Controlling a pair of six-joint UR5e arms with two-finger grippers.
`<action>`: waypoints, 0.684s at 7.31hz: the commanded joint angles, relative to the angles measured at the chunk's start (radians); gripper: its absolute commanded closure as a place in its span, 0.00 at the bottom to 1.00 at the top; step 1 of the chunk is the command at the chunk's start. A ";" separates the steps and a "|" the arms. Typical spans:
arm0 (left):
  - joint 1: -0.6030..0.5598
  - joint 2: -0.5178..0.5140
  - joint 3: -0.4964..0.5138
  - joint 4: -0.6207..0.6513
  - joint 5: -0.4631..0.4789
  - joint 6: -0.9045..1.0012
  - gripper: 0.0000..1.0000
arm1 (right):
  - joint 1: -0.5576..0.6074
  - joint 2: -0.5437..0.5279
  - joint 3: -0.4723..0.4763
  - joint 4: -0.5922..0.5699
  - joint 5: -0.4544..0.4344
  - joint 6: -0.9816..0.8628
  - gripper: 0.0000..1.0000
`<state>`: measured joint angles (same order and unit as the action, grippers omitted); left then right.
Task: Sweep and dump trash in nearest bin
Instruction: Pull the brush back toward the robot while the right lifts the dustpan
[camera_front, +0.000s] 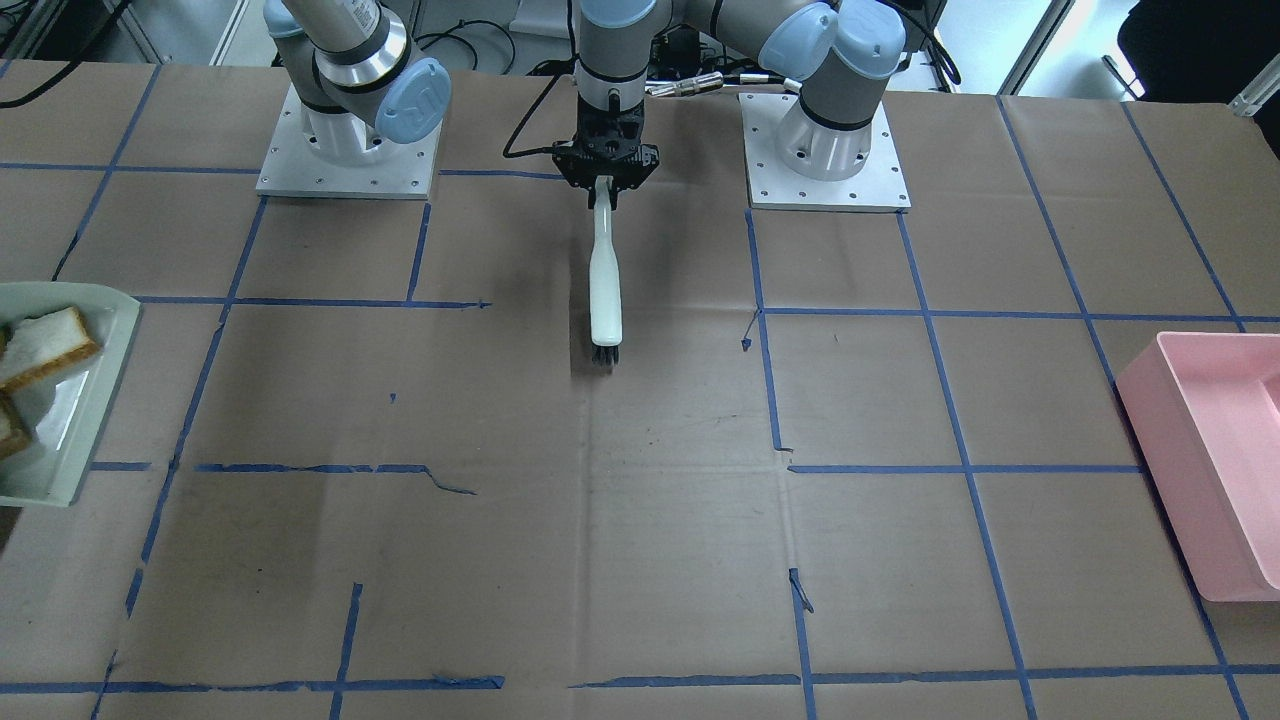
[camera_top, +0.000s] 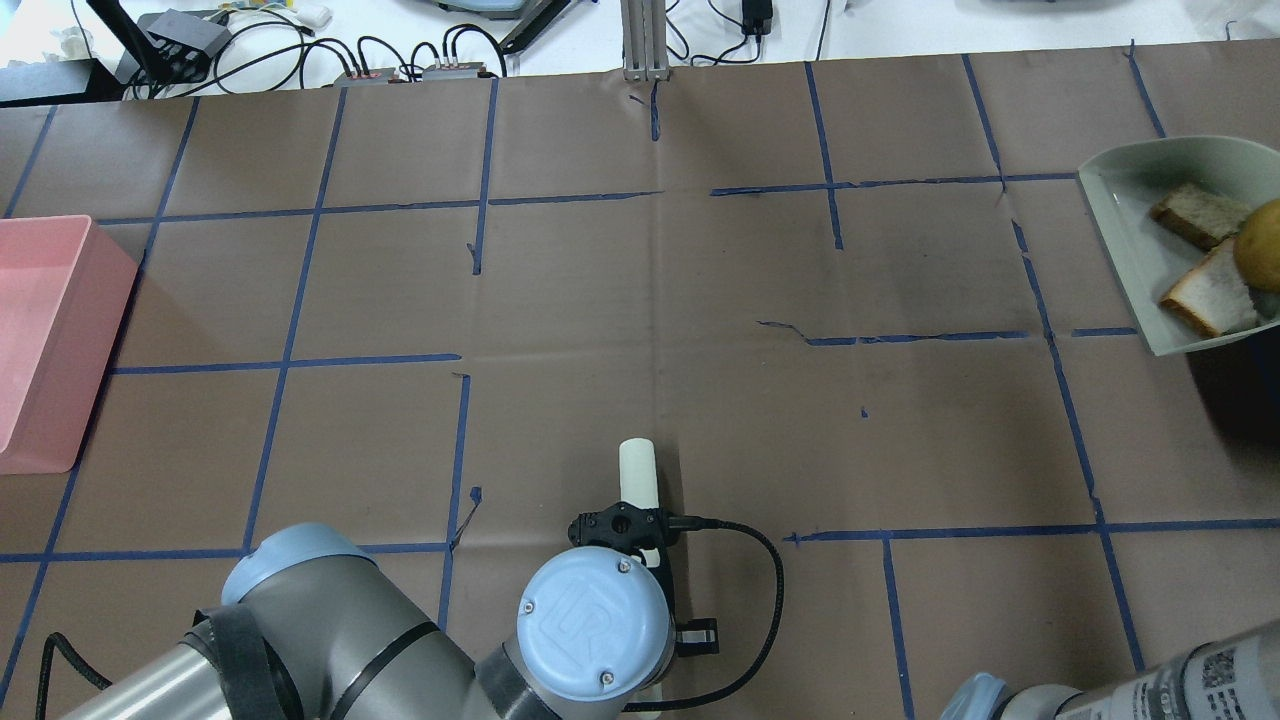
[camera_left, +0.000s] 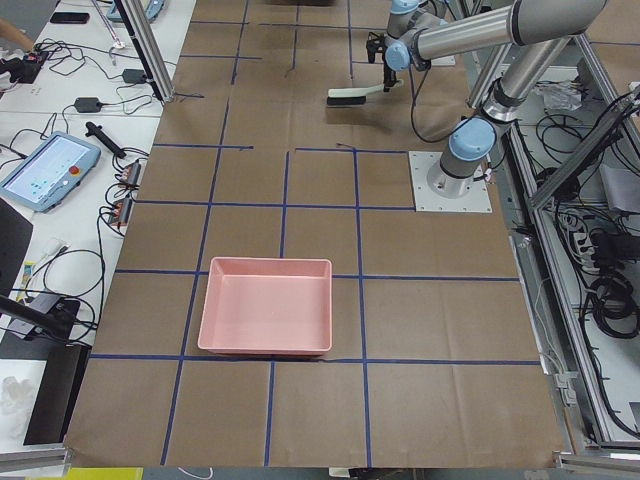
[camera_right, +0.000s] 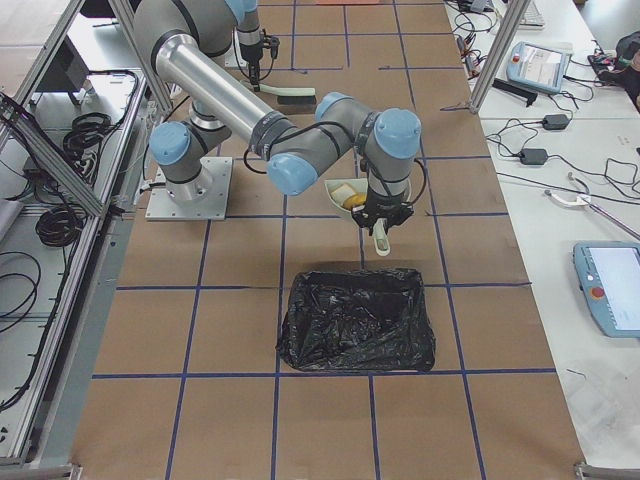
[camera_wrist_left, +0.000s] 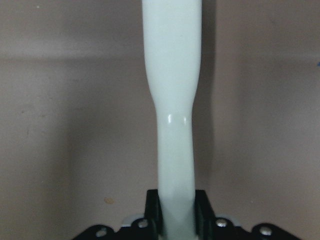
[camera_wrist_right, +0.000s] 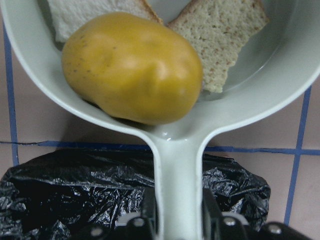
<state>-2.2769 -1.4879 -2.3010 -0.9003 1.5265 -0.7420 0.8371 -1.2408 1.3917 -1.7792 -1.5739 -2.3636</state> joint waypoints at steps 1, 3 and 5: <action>-0.010 -0.002 -0.002 0.000 -0.003 0.007 1.00 | -0.076 0.078 -0.094 0.010 -0.003 -0.095 1.00; -0.033 -0.008 0.000 0.015 0.007 0.012 1.00 | -0.137 0.125 -0.183 0.038 -0.003 -0.156 1.00; -0.039 -0.014 -0.014 0.018 0.008 0.000 1.00 | -0.182 0.155 -0.238 0.046 -0.018 -0.187 1.00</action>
<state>-2.3120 -1.5002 -2.3090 -0.8856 1.5329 -0.7340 0.6835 -1.1049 1.1892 -1.7373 -1.5814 -2.5284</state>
